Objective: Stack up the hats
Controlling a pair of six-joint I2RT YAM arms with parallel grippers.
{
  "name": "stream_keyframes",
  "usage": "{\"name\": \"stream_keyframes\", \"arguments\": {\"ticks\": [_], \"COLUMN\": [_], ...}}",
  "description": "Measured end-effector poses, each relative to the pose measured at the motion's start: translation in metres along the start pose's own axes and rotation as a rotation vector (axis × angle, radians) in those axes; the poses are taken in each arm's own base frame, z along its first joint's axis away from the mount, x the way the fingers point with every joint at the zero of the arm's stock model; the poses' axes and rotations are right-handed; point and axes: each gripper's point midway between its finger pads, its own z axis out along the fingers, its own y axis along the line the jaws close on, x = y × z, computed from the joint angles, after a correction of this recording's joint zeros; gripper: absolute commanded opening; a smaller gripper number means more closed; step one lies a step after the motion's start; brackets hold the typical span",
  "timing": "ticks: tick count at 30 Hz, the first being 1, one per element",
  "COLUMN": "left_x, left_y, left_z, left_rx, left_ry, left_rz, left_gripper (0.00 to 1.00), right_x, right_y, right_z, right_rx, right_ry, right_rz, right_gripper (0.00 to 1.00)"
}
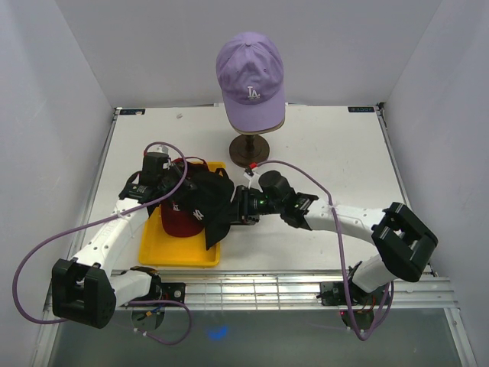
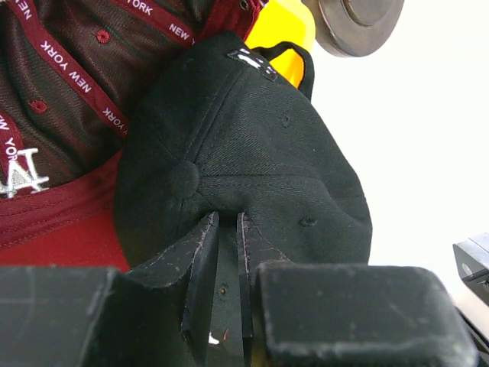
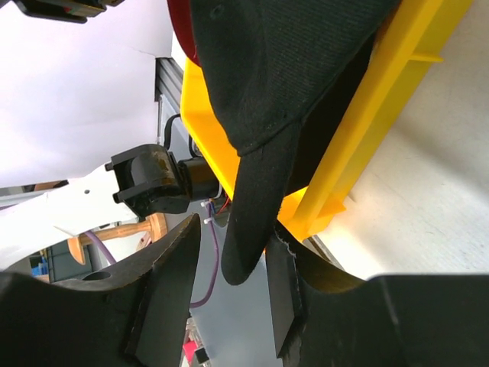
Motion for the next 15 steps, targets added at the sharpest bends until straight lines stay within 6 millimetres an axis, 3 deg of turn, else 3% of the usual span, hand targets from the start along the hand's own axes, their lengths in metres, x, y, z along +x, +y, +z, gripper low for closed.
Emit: {"name": "stream_keyframes", "arguments": {"ticks": [6, 13, 15], "left_x": [0.000, 0.001, 0.000], "left_y": [0.000, -0.001, -0.001], "left_z": [0.000, 0.000, 0.000], "left_rx": [-0.002, 0.000, 0.002], "left_ry": [-0.001, -0.001, -0.003], "left_rz": [-0.002, 0.000, 0.000], "left_gripper": [0.26, 0.26, 0.27], "right_x": [0.005, 0.012, 0.013], "right_y": [0.004, -0.003, -0.006], "right_z": [0.002, 0.005, 0.007], "right_rx": [-0.013, -0.002, 0.004], "right_ry": [0.010, 0.025, 0.031], "right_rz": [-0.002, 0.015, 0.022], "right_gripper": [0.35, 0.32, 0.18]}}
